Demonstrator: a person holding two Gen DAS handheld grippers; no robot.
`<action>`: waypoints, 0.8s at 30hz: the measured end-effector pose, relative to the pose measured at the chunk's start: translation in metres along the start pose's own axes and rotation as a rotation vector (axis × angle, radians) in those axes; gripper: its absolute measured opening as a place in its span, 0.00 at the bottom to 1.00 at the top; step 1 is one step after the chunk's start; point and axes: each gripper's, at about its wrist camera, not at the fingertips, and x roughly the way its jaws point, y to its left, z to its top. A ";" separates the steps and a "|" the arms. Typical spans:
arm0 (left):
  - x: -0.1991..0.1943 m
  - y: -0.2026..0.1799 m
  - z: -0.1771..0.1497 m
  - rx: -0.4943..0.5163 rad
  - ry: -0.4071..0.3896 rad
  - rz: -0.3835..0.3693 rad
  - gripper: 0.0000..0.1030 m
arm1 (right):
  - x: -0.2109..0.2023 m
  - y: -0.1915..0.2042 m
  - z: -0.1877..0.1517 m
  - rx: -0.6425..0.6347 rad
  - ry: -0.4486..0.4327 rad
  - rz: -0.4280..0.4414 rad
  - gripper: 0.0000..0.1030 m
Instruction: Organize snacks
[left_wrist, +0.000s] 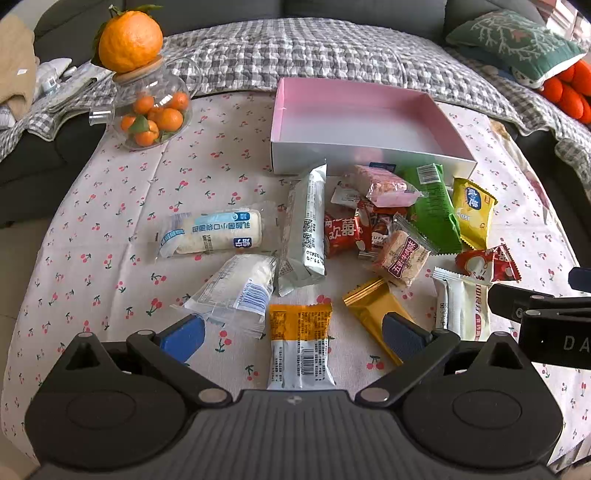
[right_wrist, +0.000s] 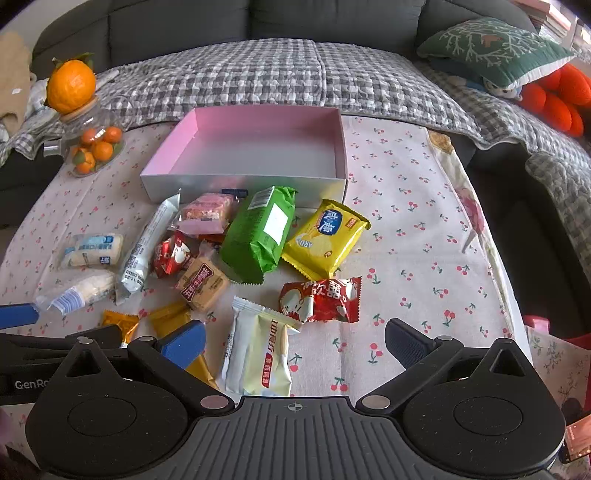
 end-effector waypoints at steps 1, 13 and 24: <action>0.000 0.000 0.000 -0.001 0.001 -0.001 1.00 | 0.000 0.000 0.000 0.000 0.000 0.000 1.00; -0.001 0.001 0.000 -0.002 0.002 -0.004 1.00 | 0.001 0.000 0.000 -0.001 0.000 0.000 1.00; -0.001 0.000 0.001 -0.003 0.000 -0.002 0.99 | 0.002 0.001 -0.001 0.001 0.001 0.000 1.00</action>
